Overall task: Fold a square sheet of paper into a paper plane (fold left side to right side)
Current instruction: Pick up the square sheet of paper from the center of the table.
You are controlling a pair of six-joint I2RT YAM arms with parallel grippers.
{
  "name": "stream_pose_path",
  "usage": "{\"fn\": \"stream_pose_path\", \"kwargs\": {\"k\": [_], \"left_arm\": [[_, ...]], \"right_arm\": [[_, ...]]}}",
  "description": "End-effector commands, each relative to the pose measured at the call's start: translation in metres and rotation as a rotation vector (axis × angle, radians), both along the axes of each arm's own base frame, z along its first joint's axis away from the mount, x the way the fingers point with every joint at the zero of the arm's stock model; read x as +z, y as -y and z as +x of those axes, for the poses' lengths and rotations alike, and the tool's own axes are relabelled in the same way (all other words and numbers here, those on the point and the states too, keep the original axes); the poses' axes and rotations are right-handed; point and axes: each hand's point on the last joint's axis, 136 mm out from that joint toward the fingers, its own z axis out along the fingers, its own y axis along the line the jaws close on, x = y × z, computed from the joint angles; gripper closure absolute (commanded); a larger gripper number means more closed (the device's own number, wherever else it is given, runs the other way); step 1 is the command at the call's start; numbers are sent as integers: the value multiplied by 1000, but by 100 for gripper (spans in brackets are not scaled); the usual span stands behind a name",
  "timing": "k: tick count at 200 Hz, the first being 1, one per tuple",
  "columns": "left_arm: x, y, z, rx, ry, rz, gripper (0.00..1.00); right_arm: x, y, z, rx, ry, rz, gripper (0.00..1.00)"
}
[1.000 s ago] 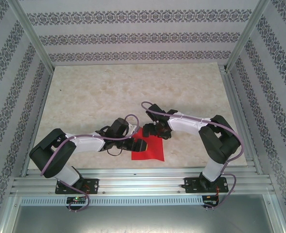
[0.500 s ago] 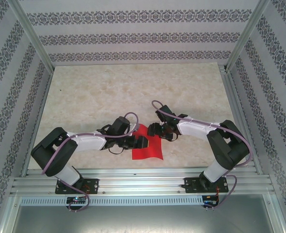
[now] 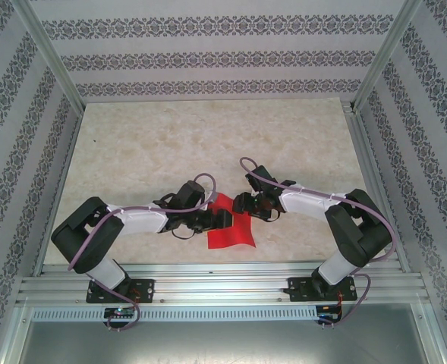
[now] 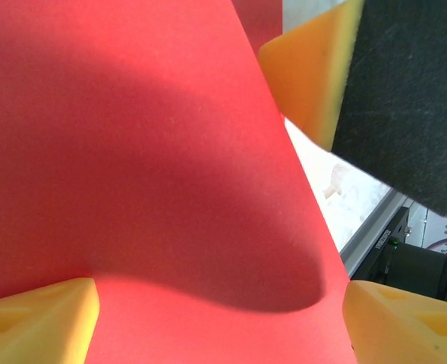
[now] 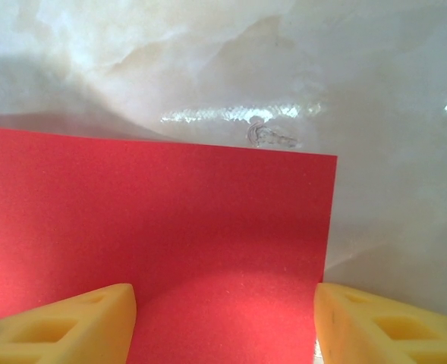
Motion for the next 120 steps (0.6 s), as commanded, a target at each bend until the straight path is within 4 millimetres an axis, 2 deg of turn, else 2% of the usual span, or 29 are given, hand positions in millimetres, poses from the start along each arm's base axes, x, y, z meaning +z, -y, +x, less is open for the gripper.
{"fn": "stream_pose_path", "kwargs": {"k": [1,31,53,120], "left_arm": [[12,18,17,5,119,-68,13],[24,20,21,16,146,-98,12],[25,20,24,25,150,-93,12],[10,19,24,5,124,-32,24]], "right_arm": [[-4,-10,-22,35,-88,79,39],[-5,-5,-22,24,-87,73,44],[-6,-3,-22,20,-85,73,44],[3,-6,-20,19,-64,100,45]]}}
